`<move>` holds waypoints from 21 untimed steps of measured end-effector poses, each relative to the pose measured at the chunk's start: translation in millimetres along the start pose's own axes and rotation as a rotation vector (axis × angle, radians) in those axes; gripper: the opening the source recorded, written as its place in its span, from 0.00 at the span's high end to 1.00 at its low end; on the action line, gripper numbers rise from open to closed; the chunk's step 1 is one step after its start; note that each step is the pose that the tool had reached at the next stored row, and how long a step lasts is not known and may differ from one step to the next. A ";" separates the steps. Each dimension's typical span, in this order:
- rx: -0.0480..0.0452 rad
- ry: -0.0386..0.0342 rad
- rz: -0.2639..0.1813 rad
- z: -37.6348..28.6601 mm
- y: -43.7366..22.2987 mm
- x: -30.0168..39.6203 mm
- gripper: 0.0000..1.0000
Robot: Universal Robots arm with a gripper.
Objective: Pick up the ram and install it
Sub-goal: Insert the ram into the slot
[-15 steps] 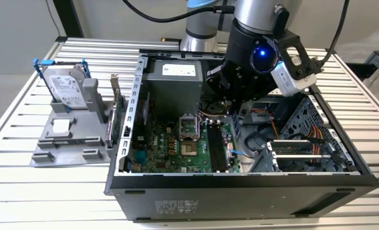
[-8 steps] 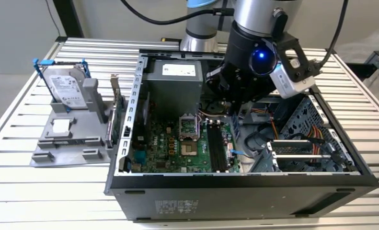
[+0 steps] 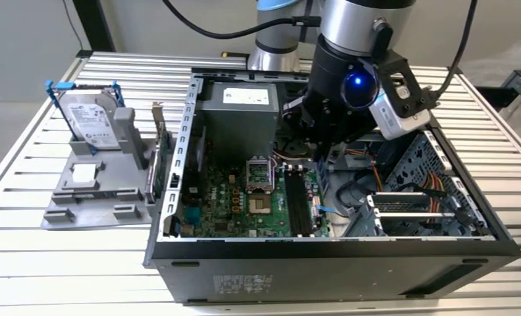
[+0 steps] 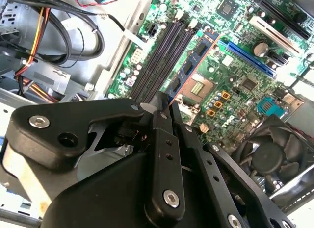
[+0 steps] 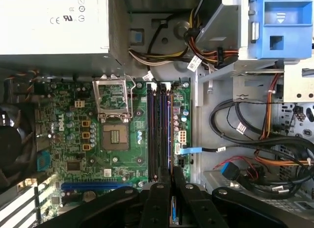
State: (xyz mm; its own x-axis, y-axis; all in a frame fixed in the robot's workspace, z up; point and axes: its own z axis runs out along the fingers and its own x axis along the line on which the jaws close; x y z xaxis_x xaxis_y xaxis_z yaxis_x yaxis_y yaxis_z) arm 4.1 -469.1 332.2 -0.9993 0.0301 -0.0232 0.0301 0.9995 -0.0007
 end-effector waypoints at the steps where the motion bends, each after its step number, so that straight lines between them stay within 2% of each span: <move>1: 0.0002 0.0001 0.000 1.4 0.0 0.0 1.00; 4: 0.0011 0.0005 0.000 6.1 0.0 0.1 1.00; 7: 0.0046 0.0068 0.000 7.1 0.1 -0.4 1.00; 12: 0.0057 0.0075 0.000 12.1 0.0 -0.3 1.00; 18: 0.0128 0.0080 0.000 19.8 0.0 -0.1 1.00; 21: 0.0129 0.0115 0.000 23.6 0.1 0.1 1.00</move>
State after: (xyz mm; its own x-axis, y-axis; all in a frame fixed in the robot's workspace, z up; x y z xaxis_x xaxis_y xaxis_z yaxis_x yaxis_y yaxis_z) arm 4.5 -469.1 308.6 -0.9995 0.0305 -0.0117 0.0306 0.9994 -0.0136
